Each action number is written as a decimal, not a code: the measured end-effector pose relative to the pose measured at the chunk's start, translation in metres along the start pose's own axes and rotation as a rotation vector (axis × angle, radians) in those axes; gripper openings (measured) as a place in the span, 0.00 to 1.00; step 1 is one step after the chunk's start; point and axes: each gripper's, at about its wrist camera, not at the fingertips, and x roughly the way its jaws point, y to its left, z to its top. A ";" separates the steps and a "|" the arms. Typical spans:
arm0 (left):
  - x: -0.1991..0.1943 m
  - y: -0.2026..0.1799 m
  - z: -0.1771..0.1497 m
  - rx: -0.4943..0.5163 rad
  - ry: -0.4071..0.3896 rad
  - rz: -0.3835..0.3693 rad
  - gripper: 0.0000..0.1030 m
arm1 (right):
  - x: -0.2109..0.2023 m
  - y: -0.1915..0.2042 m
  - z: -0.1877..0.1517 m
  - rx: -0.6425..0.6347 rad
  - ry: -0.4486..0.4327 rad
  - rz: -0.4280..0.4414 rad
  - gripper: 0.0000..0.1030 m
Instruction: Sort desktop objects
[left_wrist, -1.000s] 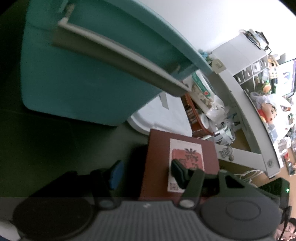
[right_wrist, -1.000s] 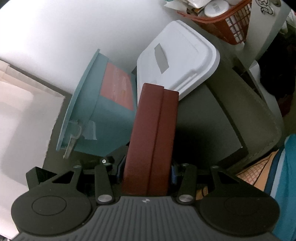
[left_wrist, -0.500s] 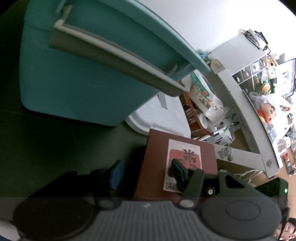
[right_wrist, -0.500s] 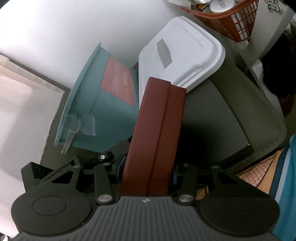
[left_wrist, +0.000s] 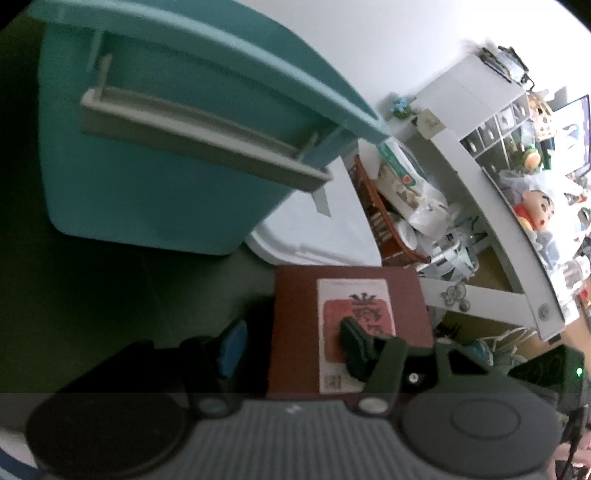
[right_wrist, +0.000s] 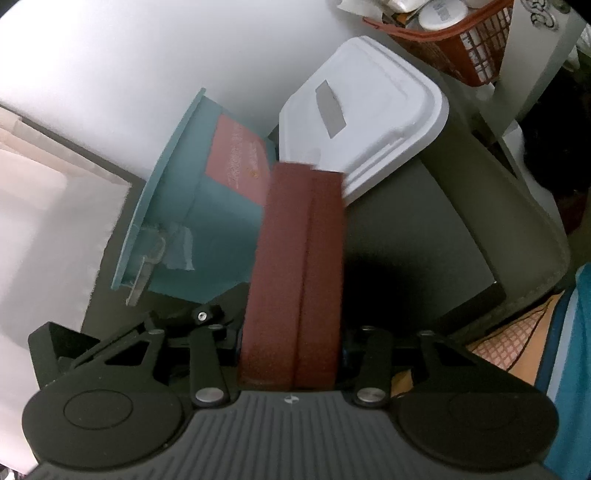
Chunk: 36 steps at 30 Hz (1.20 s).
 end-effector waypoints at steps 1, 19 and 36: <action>0.000 -0.002 0.000 -0.003 -0.004 0.007 0.60 | -0.001 0.000 0.001 -0.001 -0.006 0.002 0.43; -0.077 0.004 -0.007 0.061 -0.002 0.077 0.65 | -0.020 -0.003 0.002 0.064 -0.073 0.067 0.43; -0.143 -0.009 -0.003 0.138 -0.064 0.108 0.65 | -0.040 0.003 0.000 0.080 -0.129 0.148 0.43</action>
